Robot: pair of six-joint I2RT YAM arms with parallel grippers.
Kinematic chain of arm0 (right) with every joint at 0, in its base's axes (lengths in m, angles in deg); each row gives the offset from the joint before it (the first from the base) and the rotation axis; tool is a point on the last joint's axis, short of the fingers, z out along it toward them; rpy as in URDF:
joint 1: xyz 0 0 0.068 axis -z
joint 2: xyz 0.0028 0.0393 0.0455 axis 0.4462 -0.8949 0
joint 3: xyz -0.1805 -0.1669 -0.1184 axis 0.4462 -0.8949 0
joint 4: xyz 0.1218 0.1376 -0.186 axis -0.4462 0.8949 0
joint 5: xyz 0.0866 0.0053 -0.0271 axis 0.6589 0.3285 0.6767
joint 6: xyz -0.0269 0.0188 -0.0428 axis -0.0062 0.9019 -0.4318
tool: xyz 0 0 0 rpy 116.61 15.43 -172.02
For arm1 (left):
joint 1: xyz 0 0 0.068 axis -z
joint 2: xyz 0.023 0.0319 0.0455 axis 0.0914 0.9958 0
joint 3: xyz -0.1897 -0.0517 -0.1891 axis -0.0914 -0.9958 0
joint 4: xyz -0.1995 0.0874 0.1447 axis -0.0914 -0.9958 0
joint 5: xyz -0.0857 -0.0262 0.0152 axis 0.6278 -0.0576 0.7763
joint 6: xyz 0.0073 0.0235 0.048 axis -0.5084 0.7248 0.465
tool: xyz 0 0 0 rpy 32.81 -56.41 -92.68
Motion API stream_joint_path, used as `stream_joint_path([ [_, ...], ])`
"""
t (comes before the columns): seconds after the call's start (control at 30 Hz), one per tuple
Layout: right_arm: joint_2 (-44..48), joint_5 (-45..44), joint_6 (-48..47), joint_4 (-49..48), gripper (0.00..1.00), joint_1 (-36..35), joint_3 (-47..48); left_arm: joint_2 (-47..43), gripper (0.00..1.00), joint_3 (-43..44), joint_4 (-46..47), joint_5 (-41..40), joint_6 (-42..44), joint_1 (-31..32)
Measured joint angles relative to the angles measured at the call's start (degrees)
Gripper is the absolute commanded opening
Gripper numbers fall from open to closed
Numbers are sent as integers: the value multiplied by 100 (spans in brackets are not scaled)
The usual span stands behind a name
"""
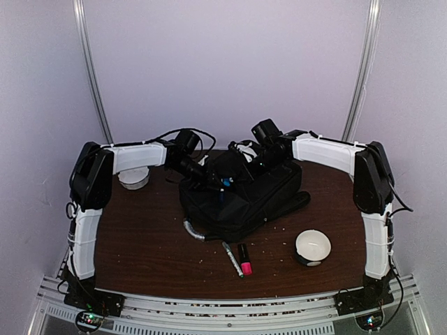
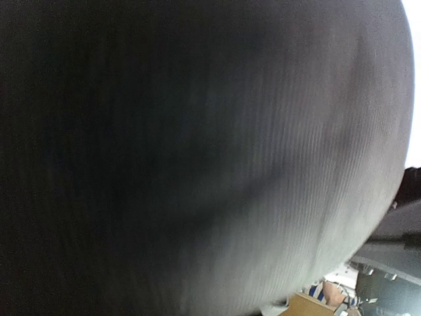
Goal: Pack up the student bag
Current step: Place the pen in the lower front pocket of the bag.
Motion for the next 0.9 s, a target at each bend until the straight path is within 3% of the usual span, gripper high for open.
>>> stream_joint_path([
  [0.37, 0, -63, 0, -46, 0, 2, 2, 481, 0, 343, 1051, -17, -1080, 17],
  [0.47, 0, -127, 50, -101, 0, 22, 13, 612, 6, 444, 1414, -70, -1300, 46],
  [0.6, 2, -85, 92, -79, 0, 79, 72, 704, 21, 459, 1987, -42, -1482, 76],
  [0.9, 7, -87, 107, -57, 0, 170, 164, 1058, 35, 24, 4304, 610, -2564, 35],
])
